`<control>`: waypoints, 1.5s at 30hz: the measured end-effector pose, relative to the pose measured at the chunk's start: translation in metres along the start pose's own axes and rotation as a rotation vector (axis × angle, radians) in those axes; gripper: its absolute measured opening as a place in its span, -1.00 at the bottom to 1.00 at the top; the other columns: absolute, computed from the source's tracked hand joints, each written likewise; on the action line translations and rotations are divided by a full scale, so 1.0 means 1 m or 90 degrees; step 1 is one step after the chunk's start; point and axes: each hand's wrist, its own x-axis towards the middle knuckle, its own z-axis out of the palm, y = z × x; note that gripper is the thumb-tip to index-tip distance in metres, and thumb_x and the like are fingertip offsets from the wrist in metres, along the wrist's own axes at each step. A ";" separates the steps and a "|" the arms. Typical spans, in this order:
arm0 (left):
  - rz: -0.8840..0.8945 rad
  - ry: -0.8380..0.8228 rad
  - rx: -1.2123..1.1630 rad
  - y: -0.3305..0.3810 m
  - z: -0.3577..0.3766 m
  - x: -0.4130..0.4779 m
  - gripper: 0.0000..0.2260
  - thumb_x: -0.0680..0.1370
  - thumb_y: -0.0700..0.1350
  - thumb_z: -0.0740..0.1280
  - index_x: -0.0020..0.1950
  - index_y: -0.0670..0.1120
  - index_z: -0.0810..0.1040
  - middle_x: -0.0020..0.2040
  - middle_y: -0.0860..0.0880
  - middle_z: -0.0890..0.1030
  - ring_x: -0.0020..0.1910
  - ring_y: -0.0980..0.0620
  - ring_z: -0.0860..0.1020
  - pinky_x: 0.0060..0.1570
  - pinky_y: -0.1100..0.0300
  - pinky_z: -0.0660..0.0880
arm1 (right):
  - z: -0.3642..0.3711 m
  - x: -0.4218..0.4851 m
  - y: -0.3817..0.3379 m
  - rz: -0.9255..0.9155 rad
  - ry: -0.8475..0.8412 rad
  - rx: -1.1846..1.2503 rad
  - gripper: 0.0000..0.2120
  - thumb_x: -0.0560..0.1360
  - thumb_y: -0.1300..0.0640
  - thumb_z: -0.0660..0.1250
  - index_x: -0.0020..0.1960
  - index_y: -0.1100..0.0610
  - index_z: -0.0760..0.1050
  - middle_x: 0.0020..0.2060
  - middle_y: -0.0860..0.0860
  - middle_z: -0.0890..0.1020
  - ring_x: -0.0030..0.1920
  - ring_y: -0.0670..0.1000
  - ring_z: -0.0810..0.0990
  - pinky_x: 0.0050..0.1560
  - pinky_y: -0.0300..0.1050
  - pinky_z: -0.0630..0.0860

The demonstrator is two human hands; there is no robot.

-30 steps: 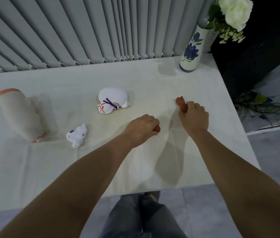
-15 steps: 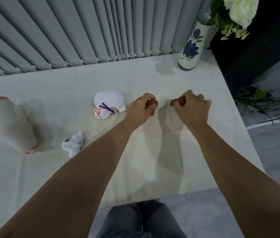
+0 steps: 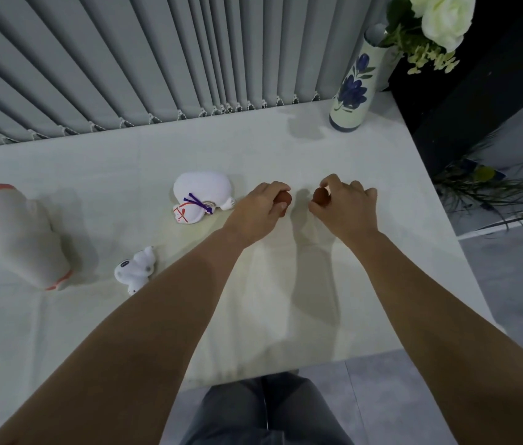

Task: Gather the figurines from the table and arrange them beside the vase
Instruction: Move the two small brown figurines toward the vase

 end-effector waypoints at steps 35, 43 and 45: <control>-0.009 -0.008 0.072 0.049 0.010 0.065 -0.64 0.56 -0.16 0.31 0.36 -0.06 0.45 0.12 -0.04 0.62 0.14 -0.07 0.56 0.10 0.11 0.43 | -0.018 0.028 0.025 0.025 -0.013 0.073 -0.64 0.50 0.15 0.32 0.29 0.06 0.45 0.03 0.03 0.66 0.07 0.13 0.59 0.12 0.00 0.32; -0.033 -0.013 0.047 0.054 0.008 0.070 -0.63 0.53 -0.18 0.31 0.34 -0.06 0.45 0.11 -0.03 0.63 0.14 -0.07 0.57 0.11 0.12 0.45 | -0.014 0.031 0.029 0.012 -0.024 0.069 -0.61 0.51 0.10 0.30 0.33 0.04 0.42 0.08 0.03 0.65 0.10 0.12 0.60 0.13 0.01 0.32; -0.049 -0.014 0.042 0.054 0.009 0.069 -0.61 0.52 -0.12 0.33 0.35 -0.05 0.43 0.12 -0.05 0.63 0.14 -0.09 0.57 0.10 0.10 0.46 | -0.014 0.031 0.030 0.016 -0.035 0.089 -0.62 0.52 0.09 0.30 0.32 0.04 0.43 0.09 0.01 0.65 0.10 0.08 0.61 0.15 -0.01 0.31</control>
